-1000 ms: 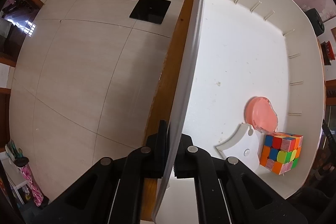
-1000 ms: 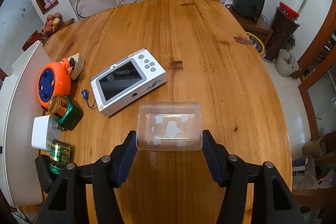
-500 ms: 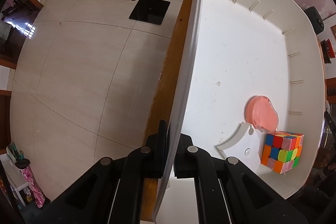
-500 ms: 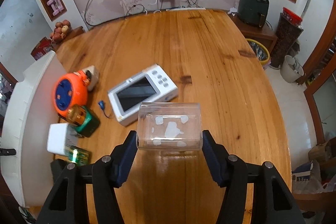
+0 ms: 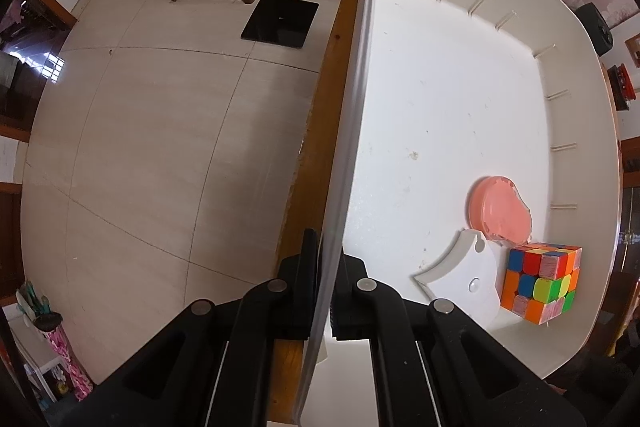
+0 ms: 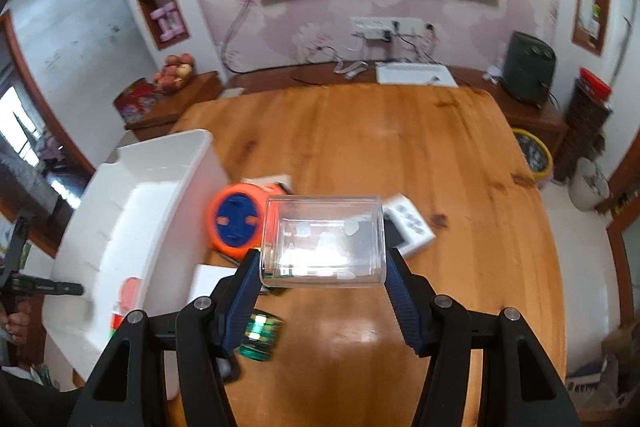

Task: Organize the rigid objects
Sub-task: 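Carry the clear plastic box into the tray and release it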

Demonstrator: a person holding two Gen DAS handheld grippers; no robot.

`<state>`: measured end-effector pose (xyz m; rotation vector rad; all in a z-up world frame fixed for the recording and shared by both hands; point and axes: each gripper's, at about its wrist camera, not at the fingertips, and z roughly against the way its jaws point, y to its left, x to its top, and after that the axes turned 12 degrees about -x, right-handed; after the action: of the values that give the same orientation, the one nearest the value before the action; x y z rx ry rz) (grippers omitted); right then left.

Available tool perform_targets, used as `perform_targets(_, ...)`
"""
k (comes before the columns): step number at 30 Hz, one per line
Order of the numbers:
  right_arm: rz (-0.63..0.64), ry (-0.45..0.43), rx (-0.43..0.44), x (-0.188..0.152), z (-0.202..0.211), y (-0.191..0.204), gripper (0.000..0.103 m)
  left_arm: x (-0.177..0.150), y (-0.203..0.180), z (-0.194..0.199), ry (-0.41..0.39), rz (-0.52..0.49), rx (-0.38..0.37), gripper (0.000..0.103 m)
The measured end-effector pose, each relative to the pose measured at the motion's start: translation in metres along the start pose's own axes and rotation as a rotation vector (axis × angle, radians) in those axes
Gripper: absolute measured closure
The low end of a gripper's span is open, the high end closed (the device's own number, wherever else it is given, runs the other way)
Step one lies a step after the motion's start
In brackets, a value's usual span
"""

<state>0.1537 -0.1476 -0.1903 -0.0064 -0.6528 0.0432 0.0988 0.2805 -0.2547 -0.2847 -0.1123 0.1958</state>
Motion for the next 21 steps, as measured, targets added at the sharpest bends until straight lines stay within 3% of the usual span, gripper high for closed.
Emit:
perform_targets(12,0.193,-0.038,0.218,0.002,0.026,0.105,0.042,-0.002,0.000,-0.001,-0.005,-0.020,-0.005,0.099)
perform_targets(21,0.359,-0.005,0.369,-0.014,0.037,0.173,0.042,-0.001,-0.007,-0.004,0.008,-0.036,-0.002,0.099)
